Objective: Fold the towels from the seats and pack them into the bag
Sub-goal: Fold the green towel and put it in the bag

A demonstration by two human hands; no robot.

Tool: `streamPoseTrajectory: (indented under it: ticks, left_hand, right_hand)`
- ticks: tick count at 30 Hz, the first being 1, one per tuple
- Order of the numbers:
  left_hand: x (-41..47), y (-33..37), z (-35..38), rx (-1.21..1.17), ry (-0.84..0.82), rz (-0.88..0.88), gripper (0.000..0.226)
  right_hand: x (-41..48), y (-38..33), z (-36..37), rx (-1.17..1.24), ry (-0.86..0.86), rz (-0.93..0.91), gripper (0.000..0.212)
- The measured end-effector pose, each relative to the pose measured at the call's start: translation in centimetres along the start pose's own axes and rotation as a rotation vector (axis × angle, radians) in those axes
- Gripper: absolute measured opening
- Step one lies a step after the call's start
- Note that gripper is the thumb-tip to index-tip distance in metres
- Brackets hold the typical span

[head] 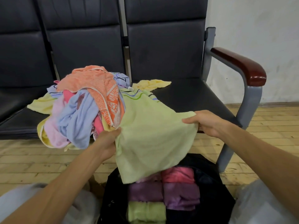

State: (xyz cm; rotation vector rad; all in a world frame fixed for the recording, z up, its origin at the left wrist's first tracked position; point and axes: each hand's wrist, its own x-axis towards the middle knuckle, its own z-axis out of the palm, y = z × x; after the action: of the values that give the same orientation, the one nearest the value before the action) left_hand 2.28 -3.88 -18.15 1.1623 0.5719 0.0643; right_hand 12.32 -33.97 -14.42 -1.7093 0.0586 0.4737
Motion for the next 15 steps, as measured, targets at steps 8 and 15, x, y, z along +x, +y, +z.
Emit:
streamPoseTrajectory:
  ticks: [8, 15]
  left_hand:
    - [-0.6, 0.6, -0.6, 0.176, -0.176, -0.080, 0.029]
    - [-1.7, 1.8, 0.2, 0.188, -0.158, 0.069, 0.024]
  right_hand:
    - [-0.4, 0.9, -1.6, -0.026, 0.150, 0.026, 0.030]
    - [-2.1, 1.3, -4.4, -0.362, 0.158, 0.124, 0.027]
